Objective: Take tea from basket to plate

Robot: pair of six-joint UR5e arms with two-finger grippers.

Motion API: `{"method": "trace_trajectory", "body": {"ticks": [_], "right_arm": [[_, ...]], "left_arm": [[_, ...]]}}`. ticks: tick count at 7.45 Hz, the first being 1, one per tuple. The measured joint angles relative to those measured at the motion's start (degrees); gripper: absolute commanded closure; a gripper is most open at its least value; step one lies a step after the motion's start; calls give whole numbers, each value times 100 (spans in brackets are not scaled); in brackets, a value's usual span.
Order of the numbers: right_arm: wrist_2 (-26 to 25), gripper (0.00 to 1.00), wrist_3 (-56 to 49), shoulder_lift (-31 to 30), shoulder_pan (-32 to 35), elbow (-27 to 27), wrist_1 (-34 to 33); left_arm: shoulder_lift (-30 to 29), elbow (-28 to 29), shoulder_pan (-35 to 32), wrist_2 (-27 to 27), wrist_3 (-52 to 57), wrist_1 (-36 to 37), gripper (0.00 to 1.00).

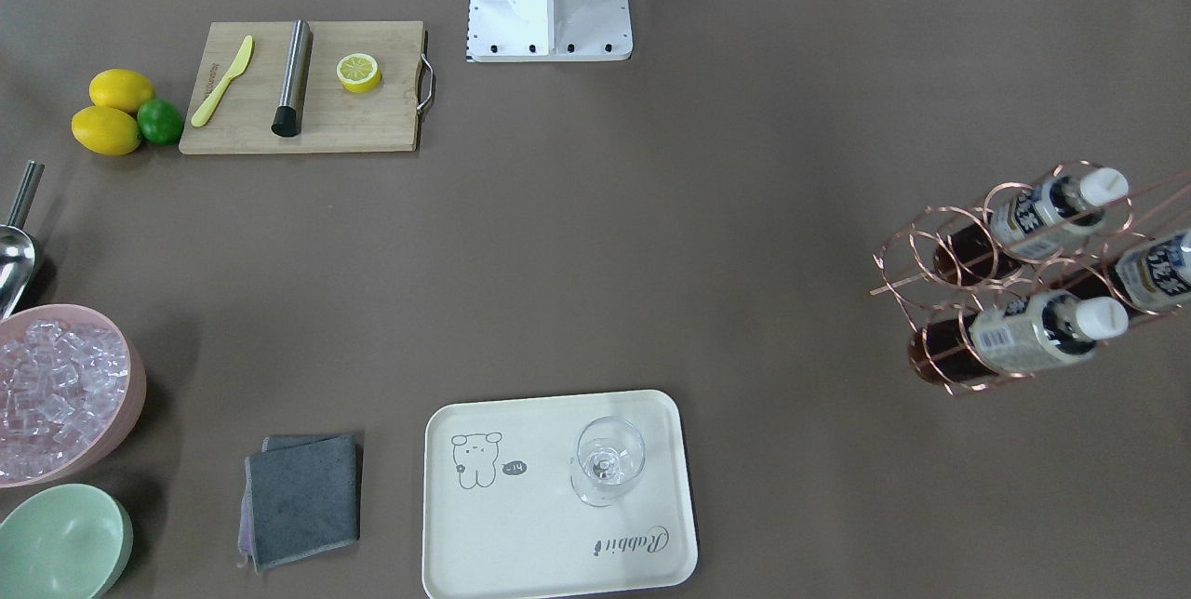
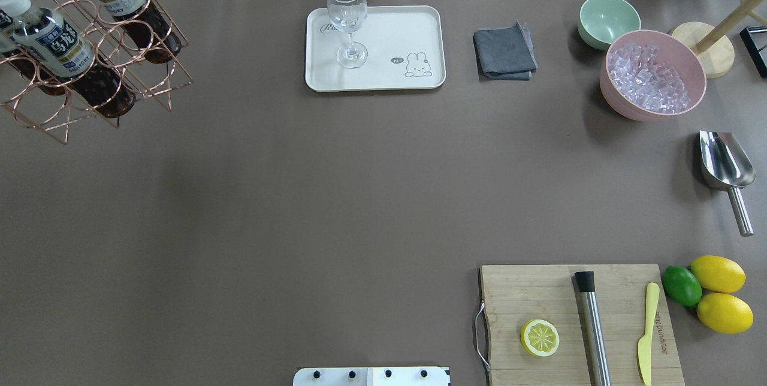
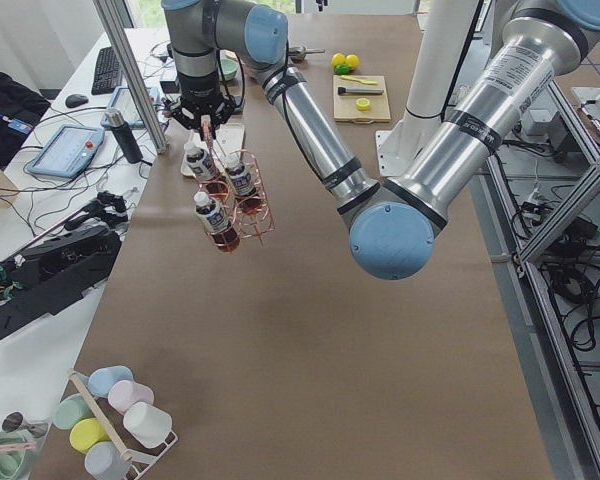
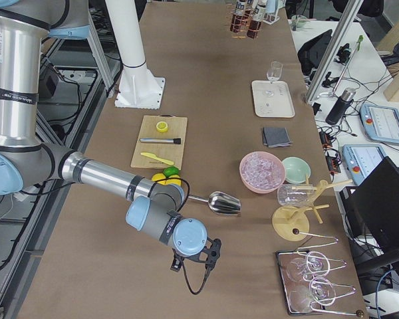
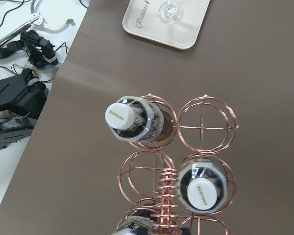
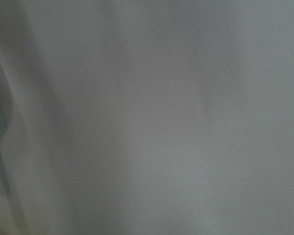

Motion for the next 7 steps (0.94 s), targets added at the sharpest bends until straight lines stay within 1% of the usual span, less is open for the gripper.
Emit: {"method": "trace_trajectory", "body": {"ticks": [1,3,5,7], "right_arm": [[4,0,4,3,0,12,0],[4,0,3,4,0,15,0],[6,0,0,2,0,12,0],[5,0,-1,4,0,5,0]], "left_arm": [[38,-391,32,-7,-52,84,100],[36,-862,511,-11,-90,125,100],[16,-1221,1218,6,-462,104,100],[-59,-1325,1776,21,-803,69,100]]}}
